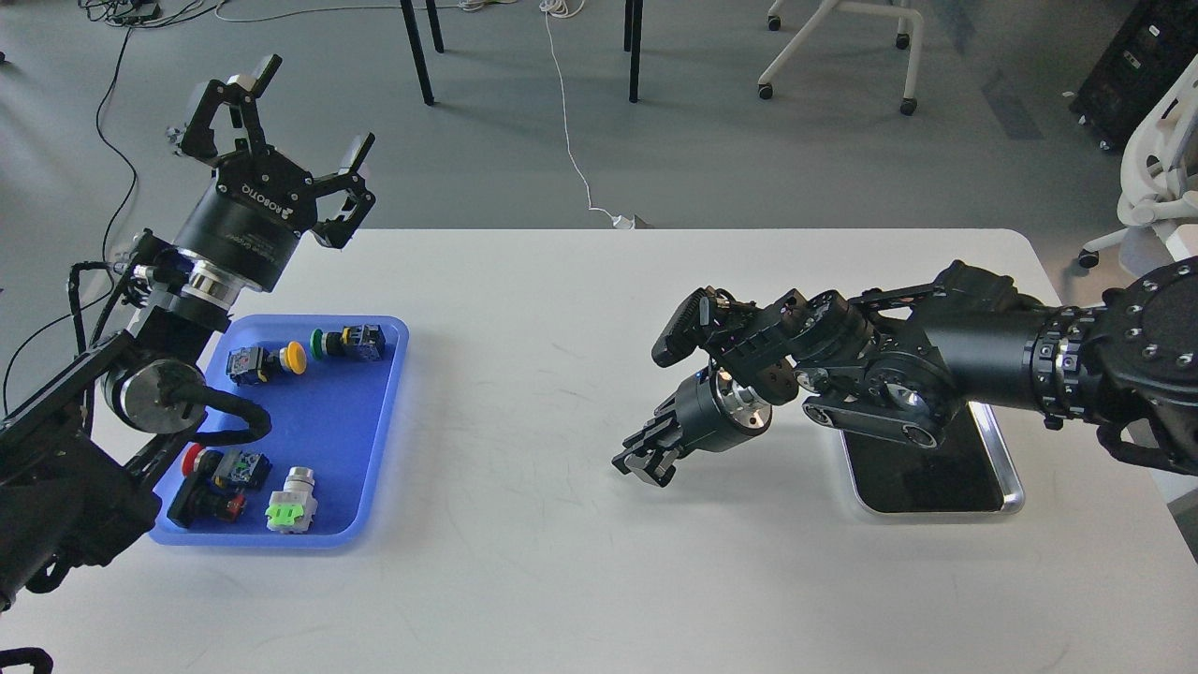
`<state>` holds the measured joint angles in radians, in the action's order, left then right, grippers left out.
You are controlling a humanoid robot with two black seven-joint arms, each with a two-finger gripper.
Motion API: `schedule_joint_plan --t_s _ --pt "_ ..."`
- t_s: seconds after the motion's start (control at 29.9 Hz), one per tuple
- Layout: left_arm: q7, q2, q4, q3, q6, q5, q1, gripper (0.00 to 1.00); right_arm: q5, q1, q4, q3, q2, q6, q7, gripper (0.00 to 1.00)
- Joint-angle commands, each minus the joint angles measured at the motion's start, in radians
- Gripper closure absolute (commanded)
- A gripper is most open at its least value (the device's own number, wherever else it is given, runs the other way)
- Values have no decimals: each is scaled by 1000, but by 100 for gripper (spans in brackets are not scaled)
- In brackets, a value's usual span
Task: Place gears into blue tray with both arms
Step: 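Lift the black gear and set it on the table toward the left gripper, then withdraw the right gripper and swing the left gripper toward the gear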
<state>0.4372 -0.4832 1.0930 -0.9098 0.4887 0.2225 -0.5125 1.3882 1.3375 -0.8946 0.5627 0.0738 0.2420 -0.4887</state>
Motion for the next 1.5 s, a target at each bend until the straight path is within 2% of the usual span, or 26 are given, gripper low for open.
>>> schedule_joint_plan --t_s 0.0,0.07,0.4,0.53,0.67,0.84,0.97,1.07,1.2,1.47 --pt "0 -5 2 0 0 0 3 2 2 -1 17 11 -11 -1 0 76" --pt "0 -8 4 0 0 0 8 2 2 -1 19 26 -15 -1 0 73" --pt "0 -9 7 -9 0 0 14 2 -11 6 17 19 7 -3 0 36" --pt "0 -15 8 -11 0 0 15 2 -110 32 9 -13 66 -1 0 26" --pt "0 -28 8 -9 0 0 14 2 -282 35 -1 -140 174 8 0 6" --pt "-2 -31 8 -4 0 6 14 2 -610 -6 -30 -246 305 13 0 4" --pt "3 -31 10 -3 0 144 14 2 -895 -130 -29 -384 386 23 0 3" --pt "11 -28 33 -3 0 291 15 2 -1062 -251 -20 -519 443 101 0 3" --pt "51 -23 83 9 0 535 15 2 -1221 -421 -9 -703 494 247 0 3" --pt "51 -12 194 18 0 1156 9 2 -1350 -644 -7 -891 624 247 0 3"
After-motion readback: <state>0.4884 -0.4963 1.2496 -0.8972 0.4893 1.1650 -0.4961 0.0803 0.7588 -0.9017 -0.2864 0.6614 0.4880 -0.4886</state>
